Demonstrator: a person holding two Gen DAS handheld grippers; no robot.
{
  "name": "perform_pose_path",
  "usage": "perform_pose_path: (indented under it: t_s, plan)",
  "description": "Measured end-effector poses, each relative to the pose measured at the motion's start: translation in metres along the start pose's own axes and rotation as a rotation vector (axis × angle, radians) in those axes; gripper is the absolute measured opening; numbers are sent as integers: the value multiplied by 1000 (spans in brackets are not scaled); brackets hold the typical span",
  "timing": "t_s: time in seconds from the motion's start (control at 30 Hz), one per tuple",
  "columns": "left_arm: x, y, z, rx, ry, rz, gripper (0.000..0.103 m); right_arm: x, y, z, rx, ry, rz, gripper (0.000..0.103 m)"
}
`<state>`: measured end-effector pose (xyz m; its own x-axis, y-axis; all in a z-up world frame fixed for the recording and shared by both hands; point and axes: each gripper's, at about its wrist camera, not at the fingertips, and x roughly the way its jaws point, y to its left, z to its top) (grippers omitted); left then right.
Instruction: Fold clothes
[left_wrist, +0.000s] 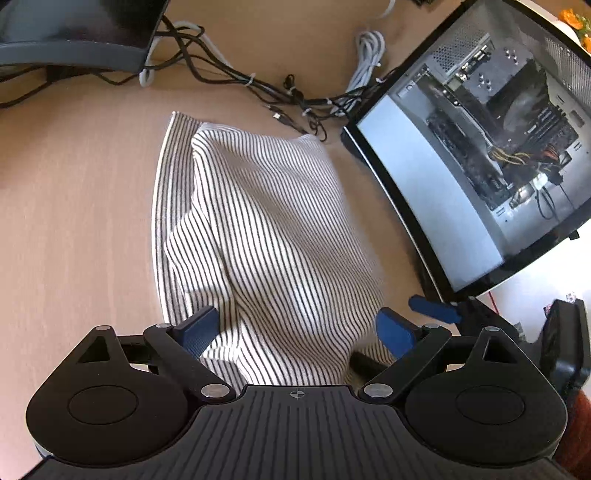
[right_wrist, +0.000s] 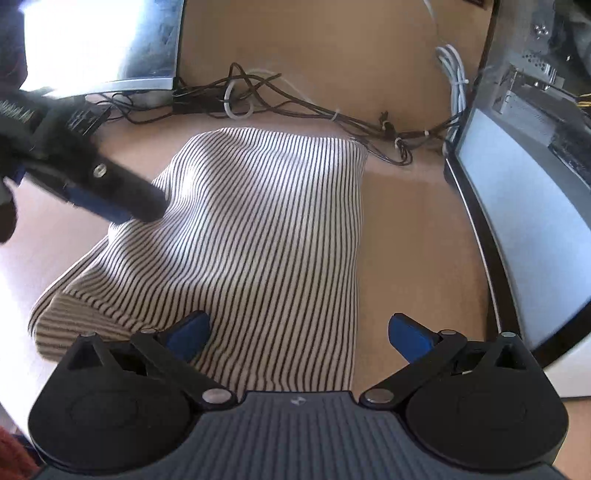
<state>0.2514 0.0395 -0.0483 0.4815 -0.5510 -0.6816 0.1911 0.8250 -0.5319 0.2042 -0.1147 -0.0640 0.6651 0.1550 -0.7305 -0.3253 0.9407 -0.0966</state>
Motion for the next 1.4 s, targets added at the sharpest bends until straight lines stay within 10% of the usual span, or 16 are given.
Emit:
perform_pose_path:
  t_s: [0.27,0.47,0.6,0.73,0.83,0.9,1.1,1.4]
  plan:
    - [3,-2,-14,167,19,16,98,-19,-5,-11,115,30,-57,103]
    - [-10,27,-18,15,1,28,99,-55,2,-14,71,33,-118,103]
    - [-43,31,-33,-21,-71,41,96,-80,16,-11,-42,-88,-4,103]
    - [-64,19,-50,-7,-98,137,74,-77,38,-13,-170,-117,163,74]
    - [-66,10,-59,4,-90,152,64,-68,57,-18,-296,-109,264,73]
    - [-62,0,-66,12,-85,162,61,-57,65,-24,-382,-102,237,52]
    - [-38,-28,-81,86,-48,127,58,-49,37,4,-257,-174,109,33]
    - [-25,-37,-84,133,2,99,60,-23,24,0,-142,-41,303,47]
